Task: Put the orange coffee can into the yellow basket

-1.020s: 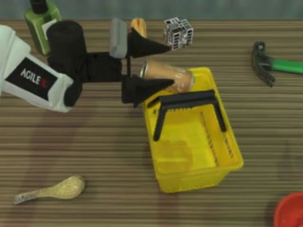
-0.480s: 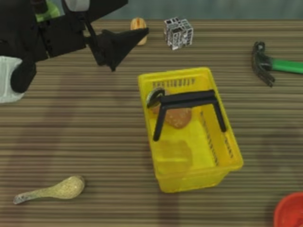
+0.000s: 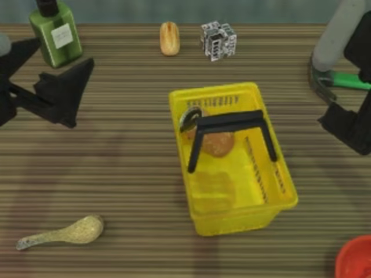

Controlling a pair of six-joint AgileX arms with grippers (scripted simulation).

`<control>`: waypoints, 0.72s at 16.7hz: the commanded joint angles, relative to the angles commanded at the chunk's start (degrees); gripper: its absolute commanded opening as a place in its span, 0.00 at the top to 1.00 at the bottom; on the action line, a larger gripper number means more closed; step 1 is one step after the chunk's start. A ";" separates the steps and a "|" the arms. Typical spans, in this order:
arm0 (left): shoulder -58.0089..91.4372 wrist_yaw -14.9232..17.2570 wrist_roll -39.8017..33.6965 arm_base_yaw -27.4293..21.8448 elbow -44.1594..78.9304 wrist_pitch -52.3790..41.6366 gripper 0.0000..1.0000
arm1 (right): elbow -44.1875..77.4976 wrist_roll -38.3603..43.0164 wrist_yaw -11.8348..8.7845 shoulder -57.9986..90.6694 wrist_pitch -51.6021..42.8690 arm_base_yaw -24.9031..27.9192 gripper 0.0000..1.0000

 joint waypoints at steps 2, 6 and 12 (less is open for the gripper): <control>-12.33 -6.27 0.00 1.55 -6.86 -5.70 0.00 | 11.04 -5.10 -0.01 11.81 -7.53 3.32 0.00; -35.38 -17.60 1.04 4.15 -18.52 -14.73 0.00 | 30.24 -14.03 0.03 32.03 -20.53 9.15 0.00; -56.33 -29.03 3.73 6.42 -28.71 -21.49 0.00 | 47.73 -22.33 0.29 49.02 -32.13 14.56 0.00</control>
